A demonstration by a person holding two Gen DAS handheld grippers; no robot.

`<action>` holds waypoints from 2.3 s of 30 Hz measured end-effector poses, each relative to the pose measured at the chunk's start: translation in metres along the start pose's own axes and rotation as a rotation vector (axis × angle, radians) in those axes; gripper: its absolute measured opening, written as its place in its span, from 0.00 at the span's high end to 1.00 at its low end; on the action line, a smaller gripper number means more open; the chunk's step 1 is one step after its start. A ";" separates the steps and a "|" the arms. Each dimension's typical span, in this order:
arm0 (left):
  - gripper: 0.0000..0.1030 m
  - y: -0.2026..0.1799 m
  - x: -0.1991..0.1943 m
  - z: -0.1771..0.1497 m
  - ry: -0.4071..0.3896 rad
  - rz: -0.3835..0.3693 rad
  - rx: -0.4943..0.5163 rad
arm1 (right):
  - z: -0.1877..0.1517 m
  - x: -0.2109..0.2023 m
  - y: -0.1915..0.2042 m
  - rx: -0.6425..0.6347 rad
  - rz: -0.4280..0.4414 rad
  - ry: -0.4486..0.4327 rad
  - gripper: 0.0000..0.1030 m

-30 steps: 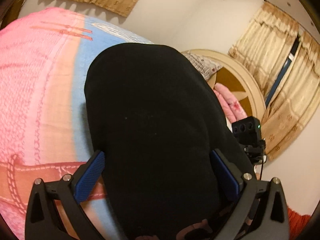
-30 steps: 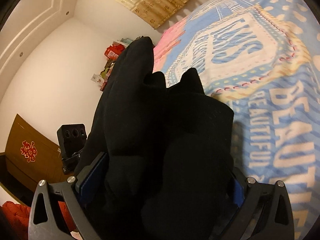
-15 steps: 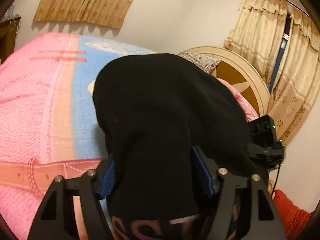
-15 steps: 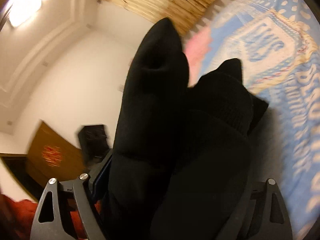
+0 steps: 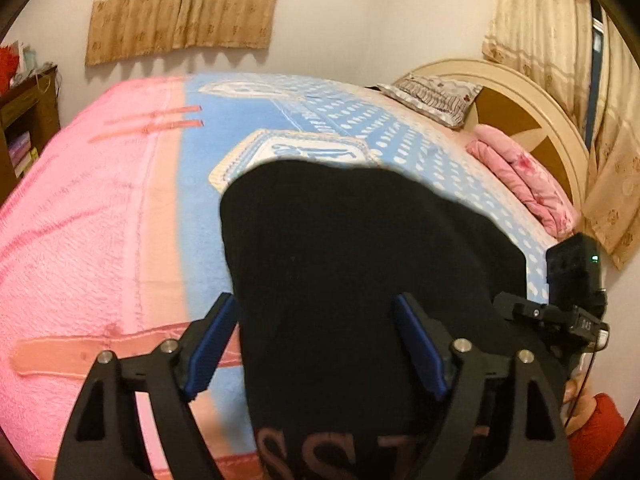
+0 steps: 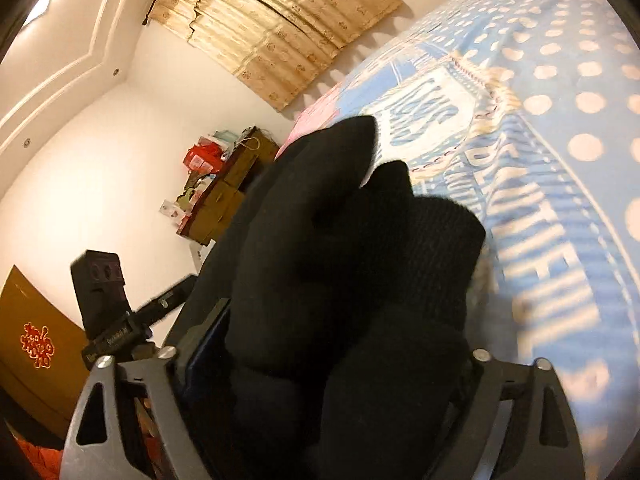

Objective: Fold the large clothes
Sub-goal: 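Grasp the black hoodie bundle with both grippers and lift it off the quilt, then carry the lifted bundle with both grippers toward the pink cloth on the stool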

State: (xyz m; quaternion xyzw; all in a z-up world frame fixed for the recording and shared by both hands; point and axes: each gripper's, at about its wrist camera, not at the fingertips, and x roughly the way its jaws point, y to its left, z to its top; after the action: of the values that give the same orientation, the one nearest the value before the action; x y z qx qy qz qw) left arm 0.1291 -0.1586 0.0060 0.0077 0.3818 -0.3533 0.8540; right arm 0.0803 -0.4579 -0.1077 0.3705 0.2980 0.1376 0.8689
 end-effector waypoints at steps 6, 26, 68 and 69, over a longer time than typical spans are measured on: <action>0.09 0.020 0.001 -0.002 0.017 -0.100 -0.033 | 0.013 0.008 -0.010 0.024 0.022 0.097 0.01; 0.02 0.032 0.010 -0.027 0.057 -0.482 -0.110 | 0.003 0.039 0.011 -0.083 0.171 0.257 0.02; 0.01 0.199 -0.230 -0.148 -0.266 0.522 -0.561 | -0.143 0.298 0.289 -0.179 0.388 0.493 0.04; 0.01 0.201 -0.227 -0.147 -0.263 0.533 -0.550 | -0.135 0.277 0.292 -0.216 0.353 0.433 0.04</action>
State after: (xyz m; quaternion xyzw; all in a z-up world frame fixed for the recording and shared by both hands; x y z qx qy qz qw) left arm 0.0519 0.1698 -0.0005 -0.1675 0.3343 -0.0019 0.9275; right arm 0.2084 -0.0541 -0.0854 0.2841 0.3911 0.3932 0.7821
